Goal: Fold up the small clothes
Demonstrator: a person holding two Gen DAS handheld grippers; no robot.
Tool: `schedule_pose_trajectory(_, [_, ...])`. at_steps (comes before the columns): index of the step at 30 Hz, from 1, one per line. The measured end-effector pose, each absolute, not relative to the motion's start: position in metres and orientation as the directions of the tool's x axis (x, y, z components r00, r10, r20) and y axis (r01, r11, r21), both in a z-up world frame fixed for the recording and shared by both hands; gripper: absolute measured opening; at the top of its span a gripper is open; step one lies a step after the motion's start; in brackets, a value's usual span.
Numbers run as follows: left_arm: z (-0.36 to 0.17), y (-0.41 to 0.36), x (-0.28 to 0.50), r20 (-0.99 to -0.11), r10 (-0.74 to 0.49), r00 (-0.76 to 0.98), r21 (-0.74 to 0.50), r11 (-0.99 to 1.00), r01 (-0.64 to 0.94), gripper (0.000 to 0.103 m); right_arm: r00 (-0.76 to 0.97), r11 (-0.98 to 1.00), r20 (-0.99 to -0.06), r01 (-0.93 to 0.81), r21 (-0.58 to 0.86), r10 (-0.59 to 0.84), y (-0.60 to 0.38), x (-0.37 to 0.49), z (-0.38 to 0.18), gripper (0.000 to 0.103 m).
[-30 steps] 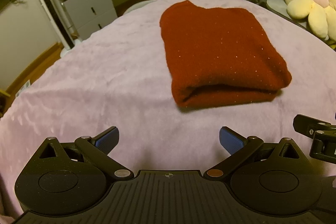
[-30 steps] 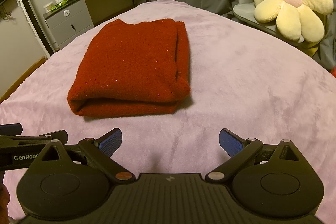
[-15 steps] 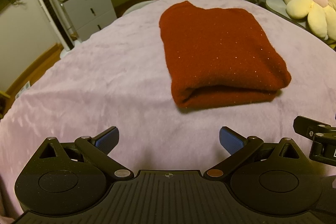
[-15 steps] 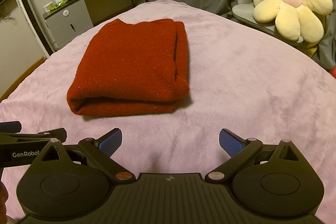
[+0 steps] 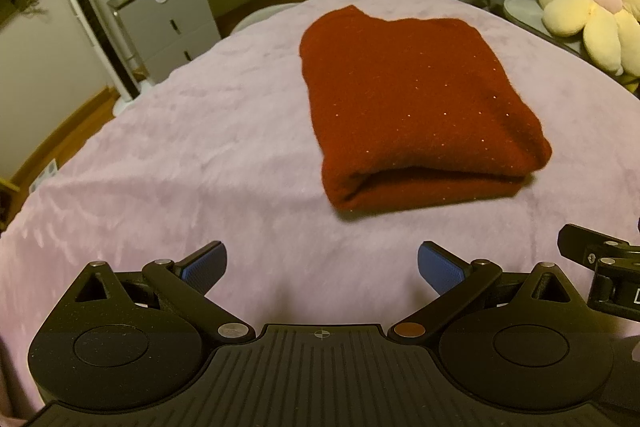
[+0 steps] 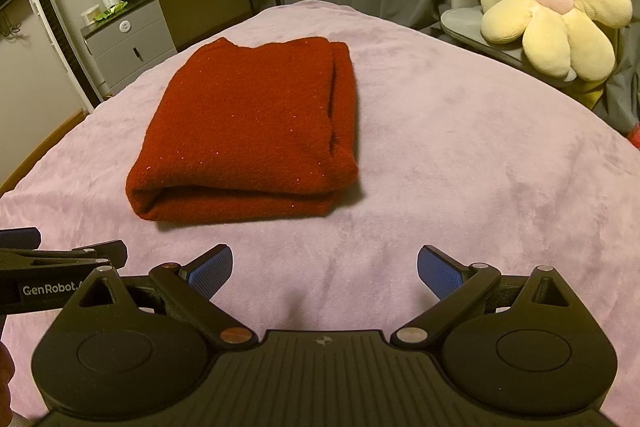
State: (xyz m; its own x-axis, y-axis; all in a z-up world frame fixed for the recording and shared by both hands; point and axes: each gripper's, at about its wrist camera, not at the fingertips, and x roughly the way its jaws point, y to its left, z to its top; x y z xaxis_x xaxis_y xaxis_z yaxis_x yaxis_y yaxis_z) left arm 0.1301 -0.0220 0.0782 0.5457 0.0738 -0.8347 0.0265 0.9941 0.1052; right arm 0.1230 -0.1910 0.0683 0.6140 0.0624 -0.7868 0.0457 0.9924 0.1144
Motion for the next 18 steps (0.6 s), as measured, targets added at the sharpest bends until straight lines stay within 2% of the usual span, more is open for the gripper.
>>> schedule_pose_trajectory(7, [0.0811, -0.0190, 0.1275, -0.823, 0.041, 0.566, 0.070, 0.997, 0.029, 0.103, 0.615, 0.992, -0.786, 0.046, 0.115, 0.063, -0.1909, 0.1224, 0.0681, 0.099])
schedule_pose_trajectory(14, [0.0766, -0.0269, 0.1273, -0.826, 0.087, 0.556, 0.140, 0.989, 0.053, 0.103, 0.614, 0.992, -0.787, 0.052, 0.117, 0.061, -0.1916, 0.1221, 0.0684, 0.099])
schedule_pose_trajectory(18, [0.0759, -0.0264, 0.1267, -0.831, 0.076, 0.551, 0.126, 0.991, 0.054, 0.103, 0.615, 0.992, -0.786, 0.051, 0.116, 0.060, -0.1917, 0.1222, 0.0686, 0.099])
